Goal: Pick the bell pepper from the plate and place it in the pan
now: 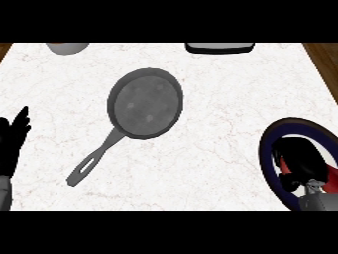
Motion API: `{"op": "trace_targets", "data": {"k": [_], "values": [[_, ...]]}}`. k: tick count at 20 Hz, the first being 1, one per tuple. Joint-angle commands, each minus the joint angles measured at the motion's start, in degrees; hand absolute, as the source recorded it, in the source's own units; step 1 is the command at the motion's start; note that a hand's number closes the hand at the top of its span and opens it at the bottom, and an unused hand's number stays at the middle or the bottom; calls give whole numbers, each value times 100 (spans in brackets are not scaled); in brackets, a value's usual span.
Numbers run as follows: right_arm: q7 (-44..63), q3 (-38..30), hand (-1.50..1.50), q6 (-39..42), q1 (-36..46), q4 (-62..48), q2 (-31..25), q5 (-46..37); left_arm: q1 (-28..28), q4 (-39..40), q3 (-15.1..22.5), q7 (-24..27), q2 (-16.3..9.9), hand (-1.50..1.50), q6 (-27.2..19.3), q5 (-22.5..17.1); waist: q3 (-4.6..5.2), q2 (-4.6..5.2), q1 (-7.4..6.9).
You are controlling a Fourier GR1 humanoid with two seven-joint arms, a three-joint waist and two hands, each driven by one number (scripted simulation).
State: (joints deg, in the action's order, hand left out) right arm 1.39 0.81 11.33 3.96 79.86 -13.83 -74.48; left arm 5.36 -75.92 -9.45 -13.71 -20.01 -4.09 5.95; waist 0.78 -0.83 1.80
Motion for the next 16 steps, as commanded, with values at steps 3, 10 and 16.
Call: {"op": "trace_targets", "data": {"k": [3,10,16], "values": [[1373,483,150,323,-748,2047,1312,25,-209,-191,-152,-23,-158,0,203,-169,-66,-4,-43],[1319,1082,150,-584,-392,3373,1372,47,100,-12,72,-53,99,0,10,69,-75,62,-107],[2974,2336,150,-649,431,3121,1380,119,71,-97,-31,-33,33,0,196,25,-77,80,-202]]}}
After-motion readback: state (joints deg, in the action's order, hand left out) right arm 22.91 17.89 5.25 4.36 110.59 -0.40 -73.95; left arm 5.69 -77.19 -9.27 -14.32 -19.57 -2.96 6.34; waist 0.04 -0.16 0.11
